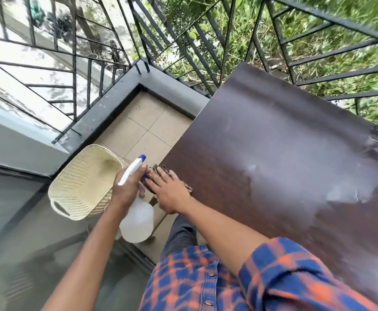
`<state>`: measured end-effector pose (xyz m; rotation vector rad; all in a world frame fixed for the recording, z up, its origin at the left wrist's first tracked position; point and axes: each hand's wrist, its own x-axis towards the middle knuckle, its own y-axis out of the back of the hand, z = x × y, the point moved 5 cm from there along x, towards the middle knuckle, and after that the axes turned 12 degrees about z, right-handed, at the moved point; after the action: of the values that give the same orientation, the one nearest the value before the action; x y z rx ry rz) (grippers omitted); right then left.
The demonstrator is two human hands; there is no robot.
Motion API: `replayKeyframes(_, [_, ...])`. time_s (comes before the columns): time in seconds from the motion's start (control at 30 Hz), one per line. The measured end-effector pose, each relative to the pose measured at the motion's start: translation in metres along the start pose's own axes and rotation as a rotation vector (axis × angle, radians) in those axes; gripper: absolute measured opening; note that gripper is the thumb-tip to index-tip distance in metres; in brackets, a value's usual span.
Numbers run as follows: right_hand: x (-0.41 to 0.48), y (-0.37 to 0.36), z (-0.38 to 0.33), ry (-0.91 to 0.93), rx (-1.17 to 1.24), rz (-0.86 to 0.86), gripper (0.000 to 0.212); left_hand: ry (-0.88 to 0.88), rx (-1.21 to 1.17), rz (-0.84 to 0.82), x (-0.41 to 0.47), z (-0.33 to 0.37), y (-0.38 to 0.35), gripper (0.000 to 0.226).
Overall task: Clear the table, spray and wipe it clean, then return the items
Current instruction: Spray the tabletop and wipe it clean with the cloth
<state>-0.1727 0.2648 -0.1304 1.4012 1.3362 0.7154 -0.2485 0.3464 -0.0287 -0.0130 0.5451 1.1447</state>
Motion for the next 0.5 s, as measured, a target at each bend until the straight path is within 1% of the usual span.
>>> replayKeyframes(0.03, [-0.009,-0.004,-0.003,0.03,-0.017,0.013,0.068,0.001,-0.003,-0.015,-0.001,-0.001,-0.003,0.021])
replayKeyframes(0.13, [-0.057,-0.012,0.012,0.072,0.01,0.057,0.066,-0.022,0.045,-0.056,-0.001,-0.004,-0.012,0.024])
replayKeyframes(0.23, [-0.134,-0.021,0.051,-0.038,0.055,0.139,0.063,-0.063,0.104,-0.103,0.001,-0.002,-0.023,0.024])
replayKeyframes(0.3, [-0.191,-0.022,0.087,-0.187,0.03,0.201,0.062,-0.083,0.105,-0.134,0.0,0.003,-0.03,0.024])
replayKeyframes(0.37, [-0.236,-0.021,0.131,-0.404,0.008,0.229,0.064,-0.1,0.102,-0.155,-0.001,0.009,-0.038,0.023])
replayKeyframes(0.43, [-0.252,-0.016,0.163,-0.648,0.018,0.273,0.066,-0.119,0.114,-0.177,-0.001,0.016,-0.046,0.025])
replayKeyframes(0.5, [-0.235,-0.009,0.171,-0.839,0.013,0.331,0.068,-0.126,0.122,-0.205,-0.001,0.022,-0.053,0.029])
